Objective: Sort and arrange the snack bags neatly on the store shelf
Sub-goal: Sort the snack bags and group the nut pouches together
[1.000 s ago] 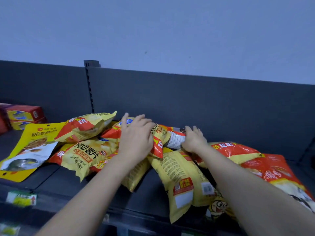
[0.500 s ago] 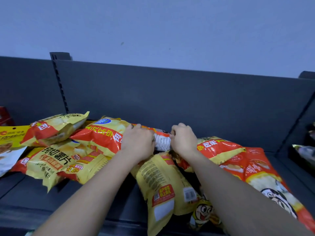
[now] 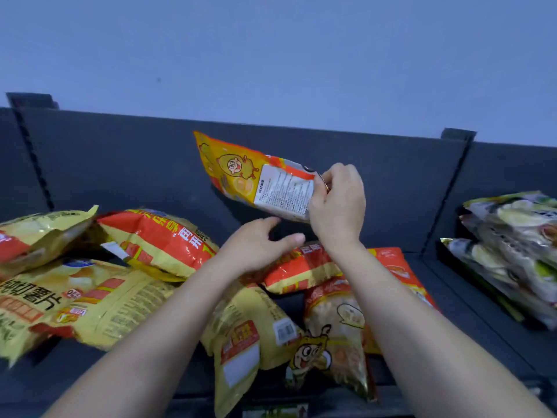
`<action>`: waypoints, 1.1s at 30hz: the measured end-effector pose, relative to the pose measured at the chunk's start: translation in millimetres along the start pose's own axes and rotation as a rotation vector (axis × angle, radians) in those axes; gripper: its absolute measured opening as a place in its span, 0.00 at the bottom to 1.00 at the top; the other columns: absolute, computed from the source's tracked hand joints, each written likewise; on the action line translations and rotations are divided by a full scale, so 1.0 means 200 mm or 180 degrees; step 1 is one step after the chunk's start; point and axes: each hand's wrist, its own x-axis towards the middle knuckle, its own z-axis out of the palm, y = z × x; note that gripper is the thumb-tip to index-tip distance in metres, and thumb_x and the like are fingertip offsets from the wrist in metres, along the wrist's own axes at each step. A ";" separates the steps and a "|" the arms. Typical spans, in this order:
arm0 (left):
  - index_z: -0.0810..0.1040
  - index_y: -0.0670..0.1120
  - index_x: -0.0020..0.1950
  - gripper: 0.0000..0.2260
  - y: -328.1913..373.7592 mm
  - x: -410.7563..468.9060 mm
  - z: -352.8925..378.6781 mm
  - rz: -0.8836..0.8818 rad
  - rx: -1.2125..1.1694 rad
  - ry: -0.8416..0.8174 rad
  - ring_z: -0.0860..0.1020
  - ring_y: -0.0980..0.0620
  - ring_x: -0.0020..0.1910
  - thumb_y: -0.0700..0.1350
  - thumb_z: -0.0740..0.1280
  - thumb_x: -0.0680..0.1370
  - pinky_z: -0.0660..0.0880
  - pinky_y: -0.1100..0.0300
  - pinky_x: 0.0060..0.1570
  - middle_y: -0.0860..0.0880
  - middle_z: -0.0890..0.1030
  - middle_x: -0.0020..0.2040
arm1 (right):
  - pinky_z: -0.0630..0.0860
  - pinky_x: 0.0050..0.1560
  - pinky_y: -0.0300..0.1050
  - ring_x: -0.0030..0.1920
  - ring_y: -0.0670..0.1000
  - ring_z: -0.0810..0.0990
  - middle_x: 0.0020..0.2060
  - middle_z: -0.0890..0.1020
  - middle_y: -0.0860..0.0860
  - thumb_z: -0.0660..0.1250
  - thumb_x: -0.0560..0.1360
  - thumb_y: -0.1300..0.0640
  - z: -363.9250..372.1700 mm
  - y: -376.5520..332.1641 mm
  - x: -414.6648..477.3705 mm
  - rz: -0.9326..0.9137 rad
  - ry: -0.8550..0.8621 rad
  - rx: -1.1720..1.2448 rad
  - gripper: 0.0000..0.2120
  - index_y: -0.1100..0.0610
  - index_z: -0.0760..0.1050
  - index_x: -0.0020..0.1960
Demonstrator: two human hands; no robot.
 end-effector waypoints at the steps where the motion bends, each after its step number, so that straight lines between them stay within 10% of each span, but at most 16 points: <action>1: 0.67 0.51 0.74 0.37 0.03 0.00 0.05 0.0142 0.0203 -0.0306 0.71 0.48 0.69 0.70 0.63 0.71 0.70 0.51 0.65 0.50 0.72 0.71 | 0.58 0.39 0.40 0.44 0.56 0.72 0.39 0.69 0.50 0.65 0.76 0.62 -0.04 0.04 0.00 0.0028 0.0009 -0.0057 0.11 0.55 0.65 0.39; 5: 0.54 0.57 0.78 0.39 0.07 0.02 0.26 0.0179 0.1448 -0.1115 0.62 0.41 0.73 0.66 0.67 0.72 0.64 0.44 0.69 0.48 0.59 0.77 | 0.60 0.39 0.42 0.46 0.55 0.72 0.40 0.69 0.50 0.64 0.77 0.61 -0.21 0.24 -0.01 0.0258 -0.0091 -0.0411 0.10 0.56 0.65 0.40; 13: 0.59 0.53 0.76 0.25 0.16 -0.04 0.39 -0.0924 0.2591 -0.0070 0.66 0.43 0.67 0.47 0.58 0.78 0.64 0.49 0.62 0.44 0.67 0.69 | 0.54 0.39 0.43 0.51 0.58 0.72 0.45 0.73 0.55 0.63 0.78 0.60 -0.55 0.62 -0.04 0.0412 -0.0253 -0.1221 0.06 0.59 0.69 0.43; 17: 0.75 0.48 0.61 0.17 0.38 -0.10 0.47 -0.0268 0.1789 0.0254 0.72 0.46 0.59 0.57 0.61 0.78 0.72 0.52 0.54 0.47 0.74 0.59 | 0.60 0.37 0.46 0.50 0.57 0.73 0.45 0.75 0.55 0.62 0.78 0.58 -0.63 0.75 -0.14 0.0300 -0.0810 -0.1602 0.05 0.59 0.73 0.45; 21: 0.71 0.49 0.68 0.39 0.53 -0.16 0.52 -0.0655 0.1327 -0.0994 0.74 0.45 0.62 0.74 0.63 0.66 0.74 0.52 0.55 0.47 0.74 0.65 | 0.60 0.38 0.47 0.48 0.57 0.77 0.45 0.79 0.53 0.61 0.76 0.55 -0.71 0.79 -0.17 0.0110 -0.1426 -0.1801 0.04 0.55 0.69 0.45; 27: 0.72 0.50 0.66 0.20 0.56 -0.19 0.58 -0.0768 0.1454 -0.0421 0.77 0.46 0.54 0.51 0.65 0.74 0.76 0.54 0.48 0.48 0.78 0.57 | 0.70 0.57 0.54 0.63 0.56 0.70 0.61 0.72 0.52 0.68 0.70 0.37 -0.77 0.80 -0.18 0.0599 -0.2681 -0.1388 0.32 0.54 0.66 0.66; 33: 0.74 0.48 0.67 0.20 0.66 -0.22 0.58 -0.0850 0.0795 0.0171 0.77 0.42 0.56 0.39 0.60 0.76 0.77 0.51 0.51 0.45 0.79 0.60 | 0.66 0.40 0.43 0.61 0.54 0.67 0.61 0.70 0.51 0.68 0.73 0.61 -0.84 0.91 -0.24 0.0213 -0.2269 -0.1755 0.29 0.51 0.62 0.71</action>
